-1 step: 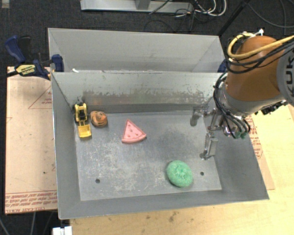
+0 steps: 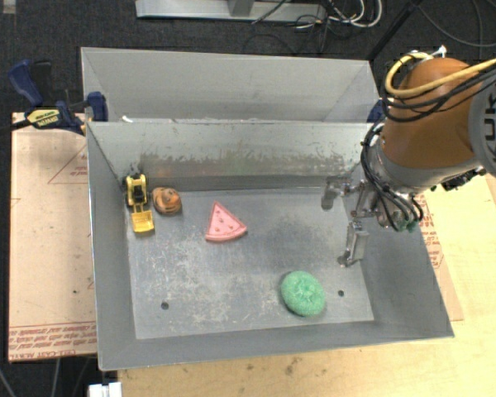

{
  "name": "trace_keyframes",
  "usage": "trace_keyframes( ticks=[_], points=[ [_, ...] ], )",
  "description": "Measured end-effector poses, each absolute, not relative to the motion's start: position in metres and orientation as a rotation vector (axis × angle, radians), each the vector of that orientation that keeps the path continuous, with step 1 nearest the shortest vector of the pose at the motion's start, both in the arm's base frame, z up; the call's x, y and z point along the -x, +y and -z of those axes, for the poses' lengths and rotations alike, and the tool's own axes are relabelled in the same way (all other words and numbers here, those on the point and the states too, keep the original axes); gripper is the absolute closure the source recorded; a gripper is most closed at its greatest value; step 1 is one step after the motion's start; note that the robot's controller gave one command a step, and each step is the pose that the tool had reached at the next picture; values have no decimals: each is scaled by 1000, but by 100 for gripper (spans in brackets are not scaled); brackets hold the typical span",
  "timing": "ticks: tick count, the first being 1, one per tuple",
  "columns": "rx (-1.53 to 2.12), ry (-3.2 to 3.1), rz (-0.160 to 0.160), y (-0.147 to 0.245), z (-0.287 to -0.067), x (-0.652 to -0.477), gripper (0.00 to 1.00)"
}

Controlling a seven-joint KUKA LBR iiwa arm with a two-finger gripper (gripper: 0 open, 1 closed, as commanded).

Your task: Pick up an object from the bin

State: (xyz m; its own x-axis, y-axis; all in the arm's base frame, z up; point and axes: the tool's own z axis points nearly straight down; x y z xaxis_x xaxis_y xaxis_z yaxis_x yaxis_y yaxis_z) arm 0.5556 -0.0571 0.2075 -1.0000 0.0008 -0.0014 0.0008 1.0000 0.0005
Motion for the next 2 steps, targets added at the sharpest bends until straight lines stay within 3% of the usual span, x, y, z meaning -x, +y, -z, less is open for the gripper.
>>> trace_keyframes(
  ticks=[1, 2],
  points=[
    [-100, 3132, 1, -42, -178, -545, 0],
    [-106, 3135, -2, -20, -119, -521, 0]
  ],
)
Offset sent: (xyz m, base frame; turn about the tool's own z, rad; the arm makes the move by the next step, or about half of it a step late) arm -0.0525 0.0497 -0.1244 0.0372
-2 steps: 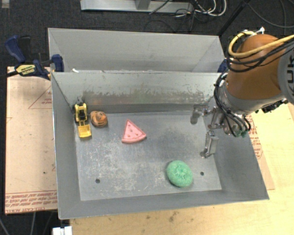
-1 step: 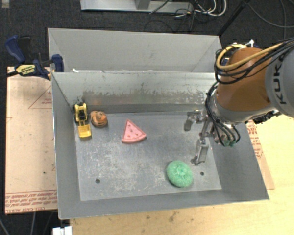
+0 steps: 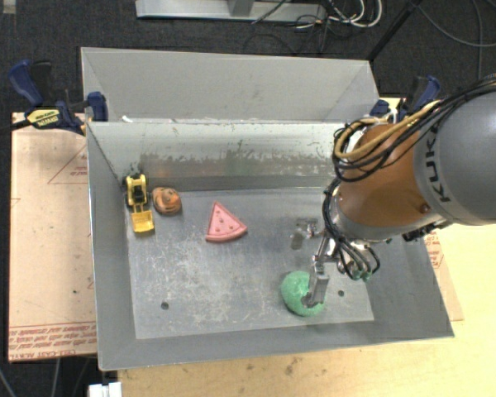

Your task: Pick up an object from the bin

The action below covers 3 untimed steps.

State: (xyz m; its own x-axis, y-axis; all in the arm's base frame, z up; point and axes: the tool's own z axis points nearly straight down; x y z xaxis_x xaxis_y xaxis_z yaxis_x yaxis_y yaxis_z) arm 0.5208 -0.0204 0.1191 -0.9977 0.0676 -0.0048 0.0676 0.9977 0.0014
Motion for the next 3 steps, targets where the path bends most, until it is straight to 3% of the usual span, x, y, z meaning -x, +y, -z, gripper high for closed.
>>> trace_keyframes(
  ticks=[1, 2, 3],
  points=[
    [14, 3147, -3, -19, -83, -512, 0],
    [77, 3141, -2, -18, -70, -500, 100],
    [77, 3141, -2, -18, -70, -500, 100]
  ],
)
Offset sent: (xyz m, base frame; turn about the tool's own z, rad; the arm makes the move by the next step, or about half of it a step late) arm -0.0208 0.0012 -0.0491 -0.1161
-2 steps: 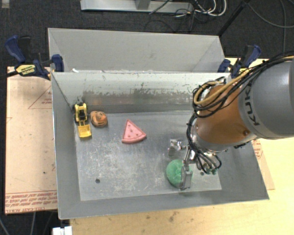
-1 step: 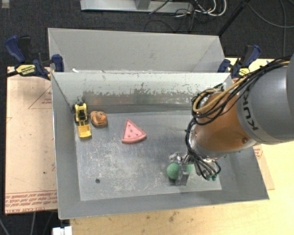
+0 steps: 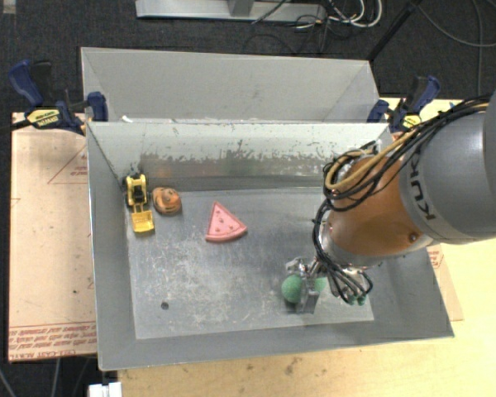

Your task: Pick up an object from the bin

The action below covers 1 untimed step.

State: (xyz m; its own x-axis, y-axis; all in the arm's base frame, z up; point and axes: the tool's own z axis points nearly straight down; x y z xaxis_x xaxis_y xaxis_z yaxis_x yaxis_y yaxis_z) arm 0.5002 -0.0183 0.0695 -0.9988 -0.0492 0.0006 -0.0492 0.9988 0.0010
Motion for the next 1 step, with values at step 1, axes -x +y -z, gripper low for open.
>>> trace_keyframes(
  ticks=[1],
  points=[
    [-83, -3143, 1, -22, -180, -516, 100]
  ],
)
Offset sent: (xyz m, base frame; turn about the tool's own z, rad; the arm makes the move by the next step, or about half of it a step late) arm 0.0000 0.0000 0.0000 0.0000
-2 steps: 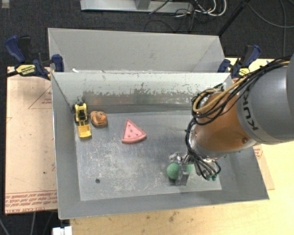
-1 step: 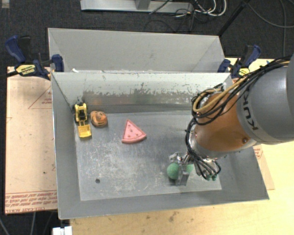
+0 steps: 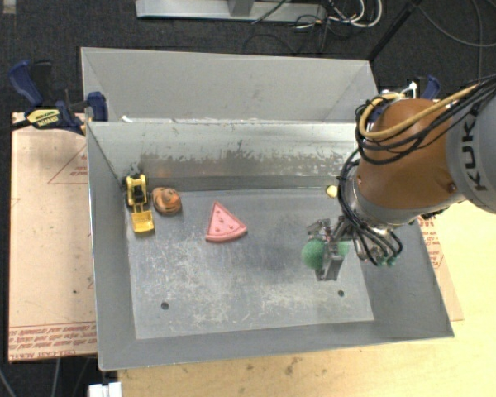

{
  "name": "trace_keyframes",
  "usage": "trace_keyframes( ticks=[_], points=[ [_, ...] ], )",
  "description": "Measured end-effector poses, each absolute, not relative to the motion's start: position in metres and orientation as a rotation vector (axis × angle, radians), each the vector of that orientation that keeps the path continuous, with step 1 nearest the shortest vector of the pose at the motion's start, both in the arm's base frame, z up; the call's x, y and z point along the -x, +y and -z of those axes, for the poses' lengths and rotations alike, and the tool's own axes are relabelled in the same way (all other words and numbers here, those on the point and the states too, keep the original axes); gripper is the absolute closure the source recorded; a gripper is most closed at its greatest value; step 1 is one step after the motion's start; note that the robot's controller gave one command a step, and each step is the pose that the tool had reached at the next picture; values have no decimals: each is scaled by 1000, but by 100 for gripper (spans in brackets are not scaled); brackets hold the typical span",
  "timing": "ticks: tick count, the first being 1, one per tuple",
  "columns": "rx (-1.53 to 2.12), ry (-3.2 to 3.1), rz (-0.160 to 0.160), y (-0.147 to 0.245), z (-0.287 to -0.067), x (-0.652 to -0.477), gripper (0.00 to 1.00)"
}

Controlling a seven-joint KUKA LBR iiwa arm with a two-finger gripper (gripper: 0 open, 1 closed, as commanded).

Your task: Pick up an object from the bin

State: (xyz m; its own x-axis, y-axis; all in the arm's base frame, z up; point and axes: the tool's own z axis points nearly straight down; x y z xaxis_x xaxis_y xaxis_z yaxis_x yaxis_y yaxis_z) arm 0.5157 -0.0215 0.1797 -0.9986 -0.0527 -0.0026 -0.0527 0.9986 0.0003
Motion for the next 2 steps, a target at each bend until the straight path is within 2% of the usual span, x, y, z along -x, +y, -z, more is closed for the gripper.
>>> trace_keyframes(
  ticks=[1, 2],
  points=[
    [83, 3138, -1, -21, -180, -516, 100],
    [82, 3145, -1, -20, -228, -513, 100]
  ],
)
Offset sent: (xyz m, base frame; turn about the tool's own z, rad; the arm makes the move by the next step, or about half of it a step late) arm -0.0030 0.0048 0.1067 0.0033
